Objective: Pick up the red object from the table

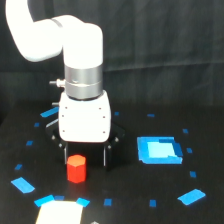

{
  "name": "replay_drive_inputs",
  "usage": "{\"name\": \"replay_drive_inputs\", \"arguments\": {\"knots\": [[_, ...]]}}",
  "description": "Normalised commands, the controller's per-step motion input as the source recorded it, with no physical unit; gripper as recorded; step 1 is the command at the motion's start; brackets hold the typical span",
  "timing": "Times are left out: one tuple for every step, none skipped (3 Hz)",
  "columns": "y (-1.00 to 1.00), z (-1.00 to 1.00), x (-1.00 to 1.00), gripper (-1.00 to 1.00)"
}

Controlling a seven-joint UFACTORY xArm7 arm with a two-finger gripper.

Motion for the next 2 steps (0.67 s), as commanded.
{"name": "replay_drive_inputs", "arguments": {"knots": [[-0.23, -0.34, -0.20, -0.94], [0.08, -0.35, 0.05, -1.00]]}}
